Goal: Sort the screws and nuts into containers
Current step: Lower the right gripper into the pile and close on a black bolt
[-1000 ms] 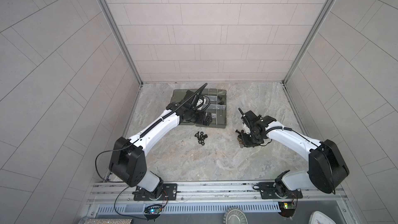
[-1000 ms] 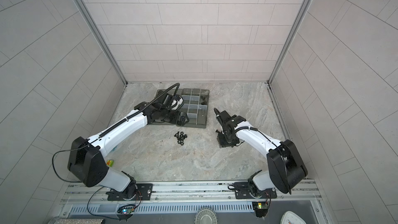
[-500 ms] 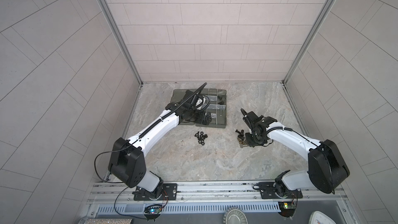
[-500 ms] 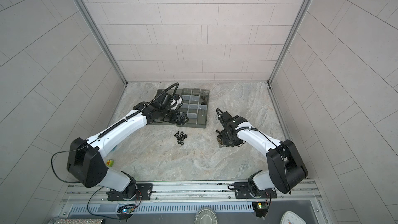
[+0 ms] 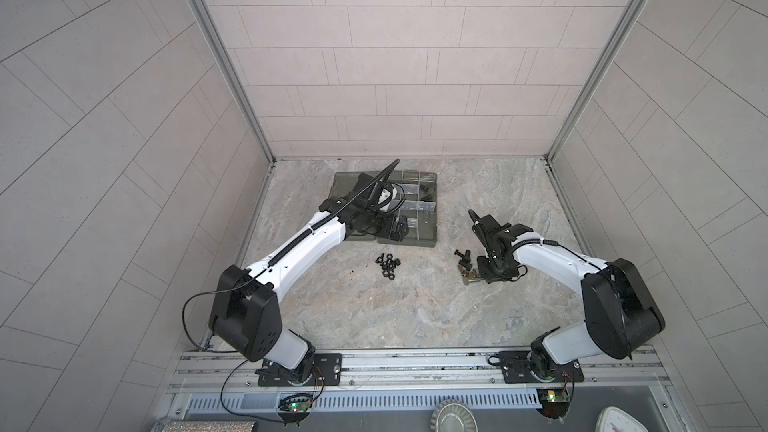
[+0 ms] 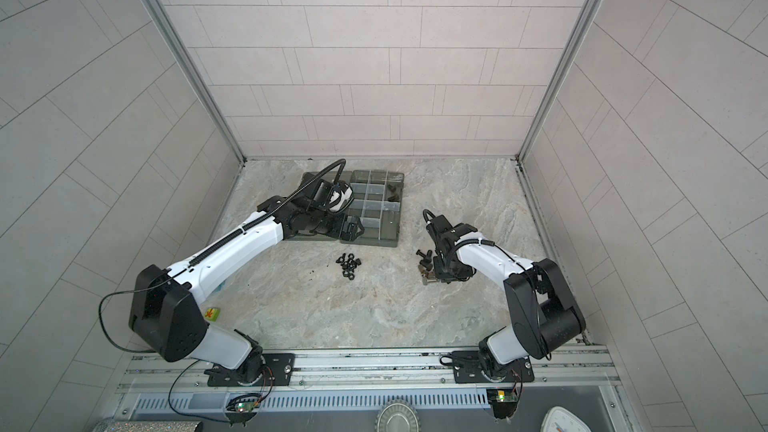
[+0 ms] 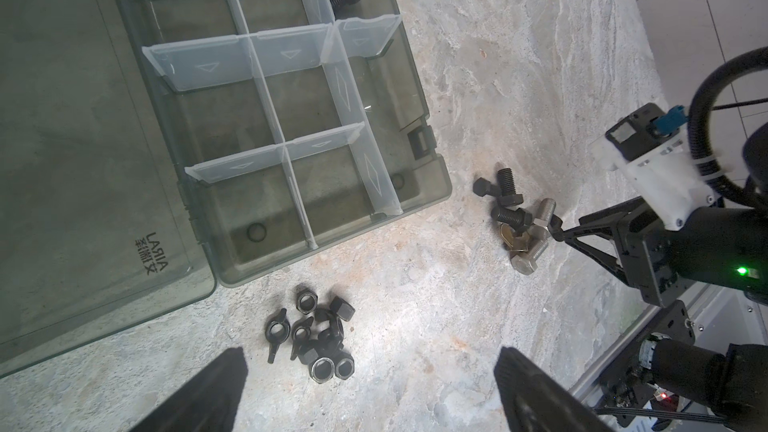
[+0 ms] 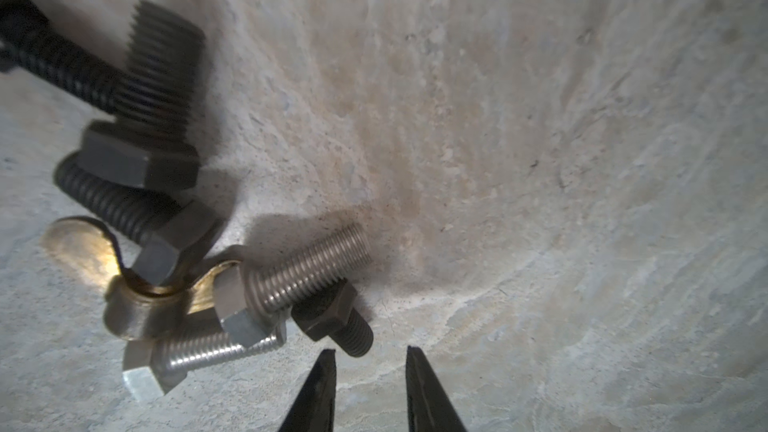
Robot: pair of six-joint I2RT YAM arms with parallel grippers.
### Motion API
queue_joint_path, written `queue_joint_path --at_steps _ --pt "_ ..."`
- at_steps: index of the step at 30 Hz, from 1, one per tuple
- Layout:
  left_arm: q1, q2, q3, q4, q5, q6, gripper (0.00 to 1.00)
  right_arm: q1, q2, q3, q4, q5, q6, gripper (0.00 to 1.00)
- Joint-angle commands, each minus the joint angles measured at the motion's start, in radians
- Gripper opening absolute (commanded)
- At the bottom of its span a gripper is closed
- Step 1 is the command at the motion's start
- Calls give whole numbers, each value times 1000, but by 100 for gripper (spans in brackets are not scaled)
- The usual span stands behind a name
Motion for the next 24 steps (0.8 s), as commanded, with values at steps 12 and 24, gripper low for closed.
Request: queue_joint_path --at_steps 12,24 --pt "-5 45 78 -18 33 32 100 -2 118 13 57 -33 -40 30" --pt "-17 115 183 -55 84 56 100 -2 56 39 -6 -72 -53 4"
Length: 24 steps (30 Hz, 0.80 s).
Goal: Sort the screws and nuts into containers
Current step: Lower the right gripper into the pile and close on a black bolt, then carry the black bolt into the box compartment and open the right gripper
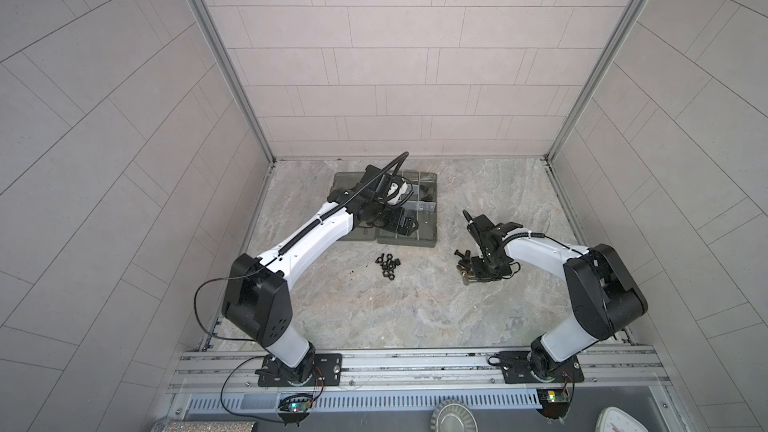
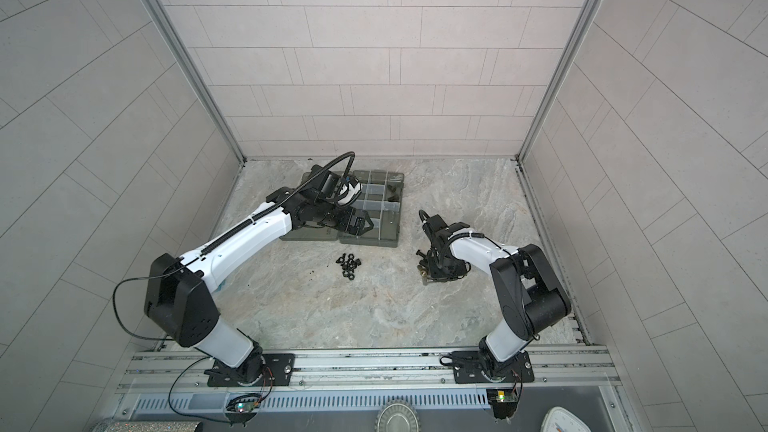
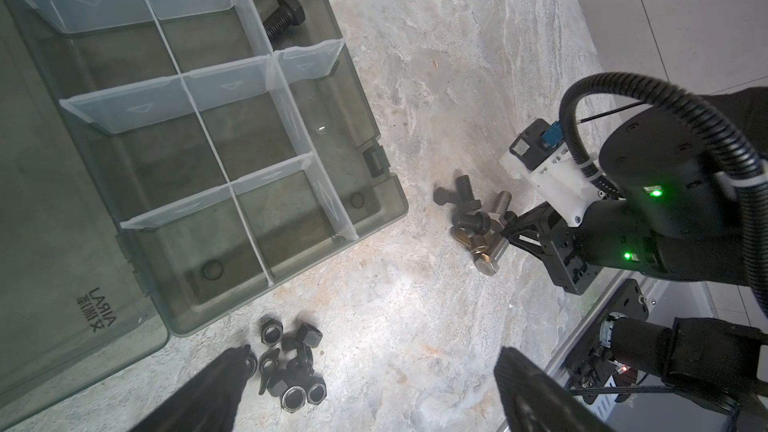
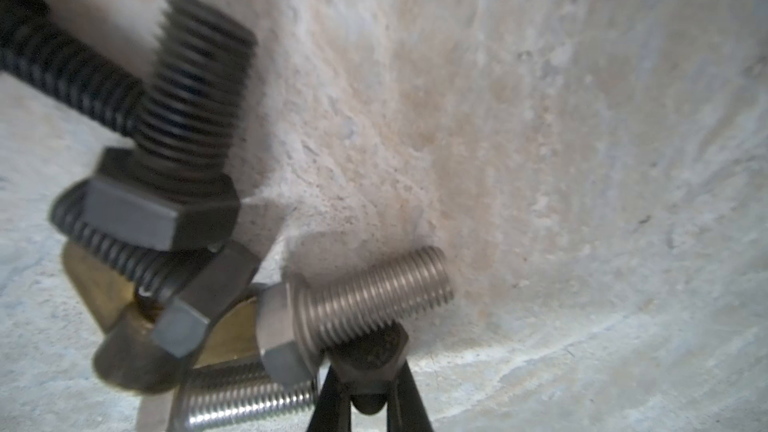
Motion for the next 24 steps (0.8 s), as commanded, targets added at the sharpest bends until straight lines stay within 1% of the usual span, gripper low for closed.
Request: queue_joint_path --at_steps 1,6,10,14,17,24 --pt "-5 24 59 -39 -11 21 100 -1 -52 21 -62 -14 -5 4" --pt "-5 62 112 -63 -39 35 100 -2 -120 104 -142 -35 -4 3" --pt "-4 97 160 -73 -43 51 100 -2 -108 212 -167 -43 0 3" --pt "-1 142 216 -96 -56 70 100 -2 -26 353 -171 -49 -5 3" --pt "0 161 236 -106 -65 60 100 -2 64 479 -167 -56 -14 3" --pt "0 154 211 -102 -84 57 100 -2 302 762 -145 -99 -37 3"
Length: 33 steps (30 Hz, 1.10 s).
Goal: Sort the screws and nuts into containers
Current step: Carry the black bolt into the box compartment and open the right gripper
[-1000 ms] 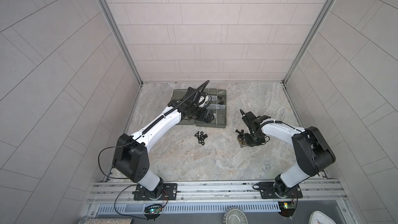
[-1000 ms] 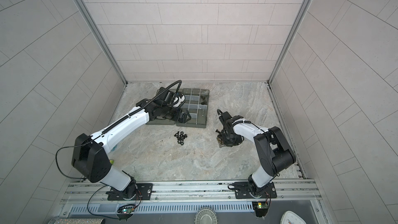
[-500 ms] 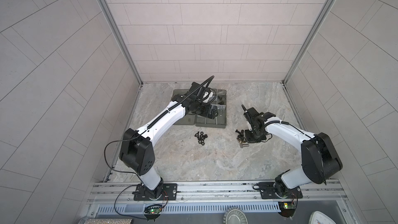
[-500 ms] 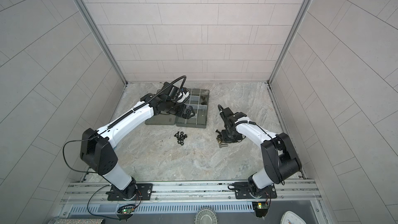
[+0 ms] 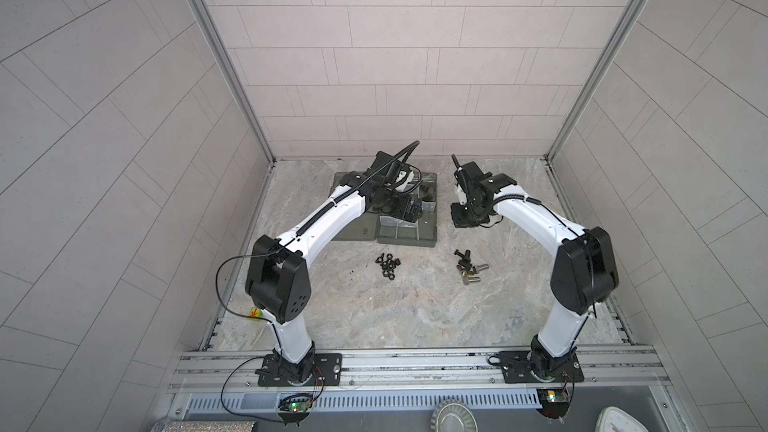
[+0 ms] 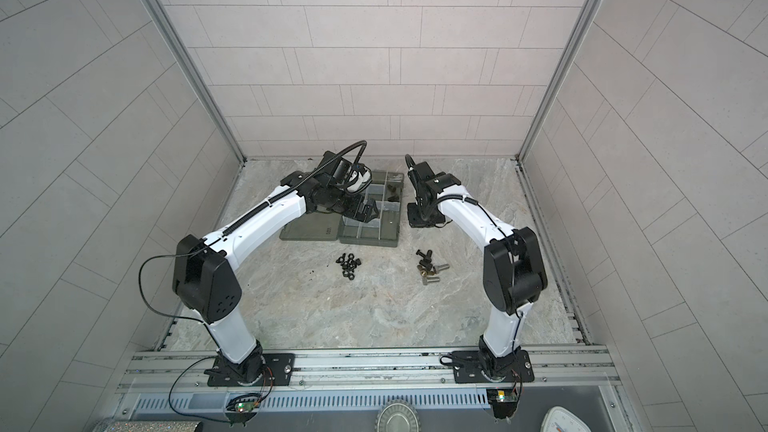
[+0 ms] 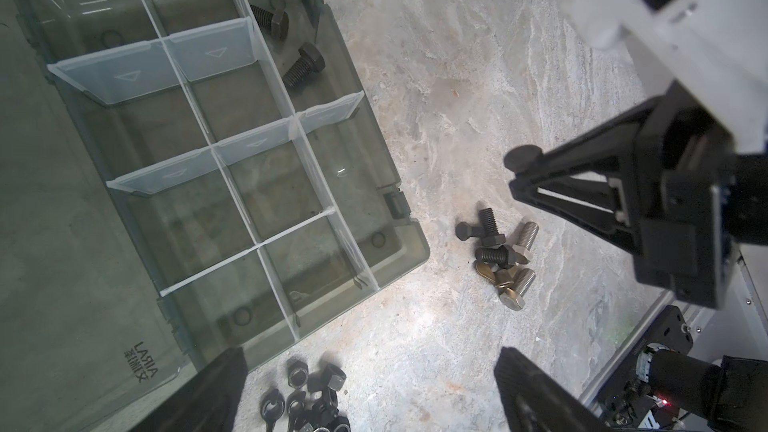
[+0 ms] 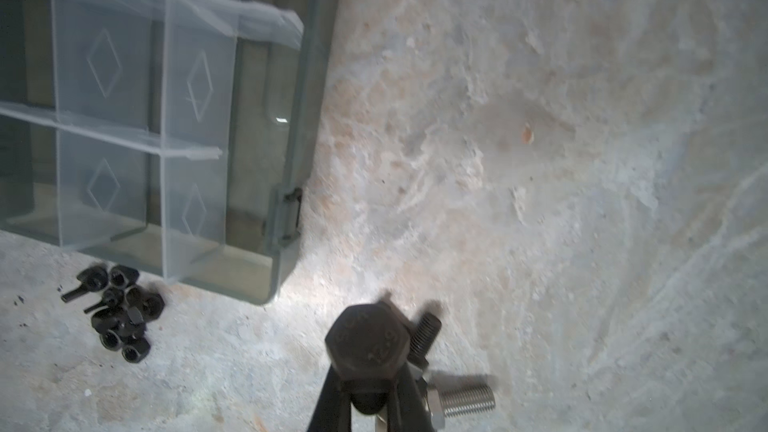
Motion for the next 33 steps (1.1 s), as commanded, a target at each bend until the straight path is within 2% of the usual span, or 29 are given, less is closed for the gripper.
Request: queue_joint_path --at_steps 1,10,18,28,33 --pt "0 -7 3 -27 -26 11 100 -1 89 114 -10 -16 -21 3" --pt "7 -51 -59 -13 -43 15 100 -3 363 435 -2 -73 -55 3" --pt "17 -82 -104 8 -43 9 100 -4 564 709 -9 -59 -82 3" --pt "55 -132 -163 39 -48 6 100 -16 646 761 19 -62 -94 9" --pt "69 -129 -160 42 -36 2 100 -32 639 774 34 -82 -89 27"
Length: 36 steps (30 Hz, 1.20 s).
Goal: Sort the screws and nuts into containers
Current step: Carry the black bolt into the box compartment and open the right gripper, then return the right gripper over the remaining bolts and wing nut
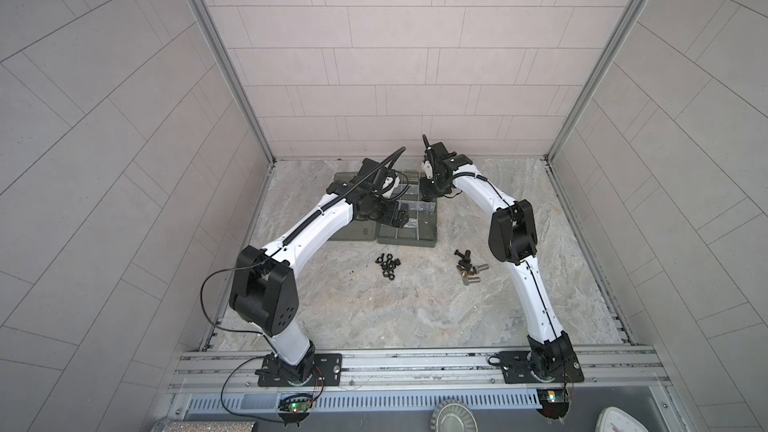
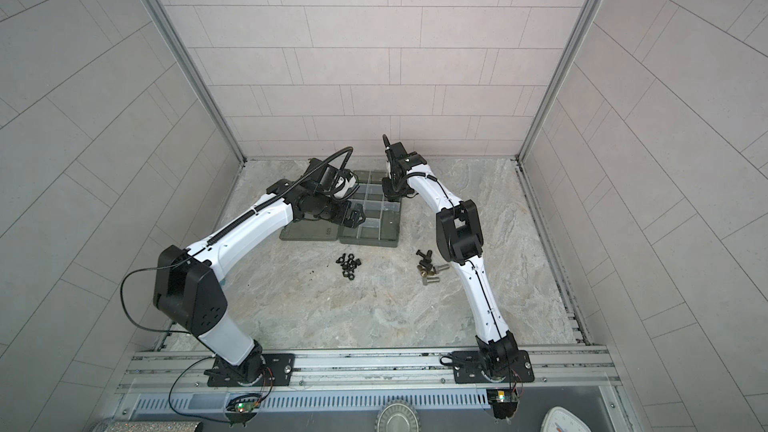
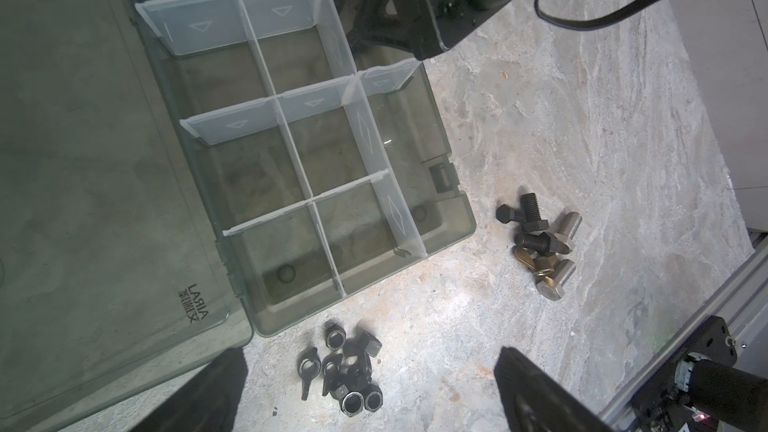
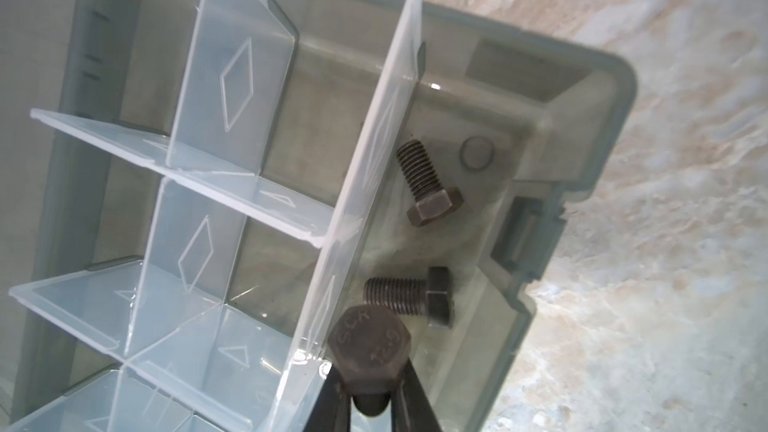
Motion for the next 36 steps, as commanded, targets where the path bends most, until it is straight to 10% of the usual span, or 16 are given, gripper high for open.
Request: queue_joint_path --at_steps 1,12,23,36 --pt "10 -21 -7 14 5 -1 100 -14 -3 31 8 -8 -6 30" --pt "18 -3 18 21 24 -15 100 -22 -216 -34 -200 19 -36 32" --pt "10 6 24 44 50 -53 100 -19 -725 -883 -54 42 -25 28" --pt "-48 14 8 66 25 -76 100 55 -915 -1234 15 6 6 29"
